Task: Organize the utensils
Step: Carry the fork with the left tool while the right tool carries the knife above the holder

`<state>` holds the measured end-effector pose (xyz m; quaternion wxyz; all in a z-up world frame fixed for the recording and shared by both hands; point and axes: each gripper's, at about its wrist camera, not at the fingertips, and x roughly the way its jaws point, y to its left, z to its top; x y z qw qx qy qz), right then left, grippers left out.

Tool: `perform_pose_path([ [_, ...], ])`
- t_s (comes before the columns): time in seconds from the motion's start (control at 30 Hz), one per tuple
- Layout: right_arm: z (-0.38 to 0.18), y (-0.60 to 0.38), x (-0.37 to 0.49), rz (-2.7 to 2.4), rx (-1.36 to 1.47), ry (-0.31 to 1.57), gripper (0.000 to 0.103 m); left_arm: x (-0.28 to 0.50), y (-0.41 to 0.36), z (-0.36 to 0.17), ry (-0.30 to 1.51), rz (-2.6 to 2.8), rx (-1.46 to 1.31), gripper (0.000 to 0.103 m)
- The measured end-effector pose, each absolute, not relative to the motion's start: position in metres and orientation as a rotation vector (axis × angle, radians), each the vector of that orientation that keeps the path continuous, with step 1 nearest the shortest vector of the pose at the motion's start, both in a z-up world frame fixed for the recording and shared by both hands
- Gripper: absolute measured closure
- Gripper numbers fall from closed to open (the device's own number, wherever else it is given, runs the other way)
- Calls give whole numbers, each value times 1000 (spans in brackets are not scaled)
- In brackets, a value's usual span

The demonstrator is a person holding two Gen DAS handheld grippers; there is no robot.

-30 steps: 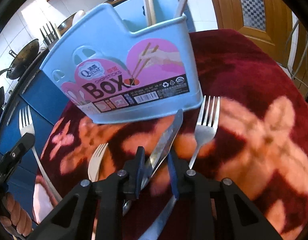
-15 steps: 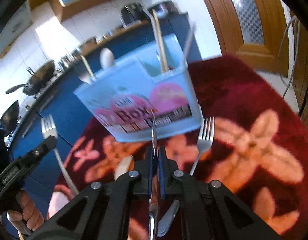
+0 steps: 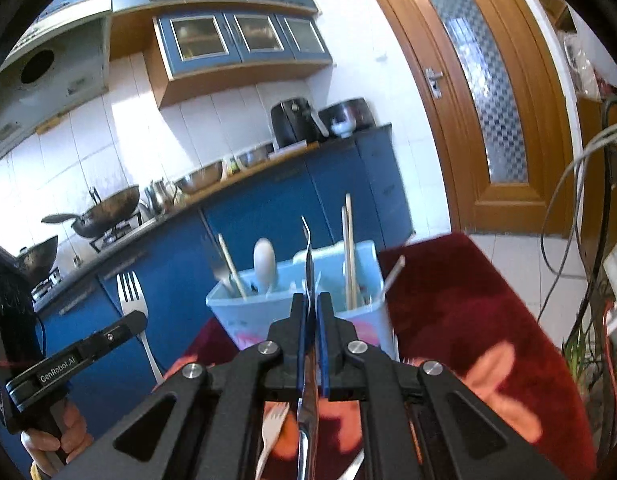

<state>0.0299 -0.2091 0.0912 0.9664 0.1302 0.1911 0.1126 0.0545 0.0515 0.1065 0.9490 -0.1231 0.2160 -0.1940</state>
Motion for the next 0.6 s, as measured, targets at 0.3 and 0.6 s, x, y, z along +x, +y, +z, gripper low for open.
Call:
perform_pose_path([
  [0.3, 120, -210, 58, 179, 237, 273, 96, 90, 42, 144, 323, -329, -200, 103],
  [0.6, 134, -203, 97, 108, 195, 157, 96, 136, 39, 168, 234, -253, -160, 103],
])
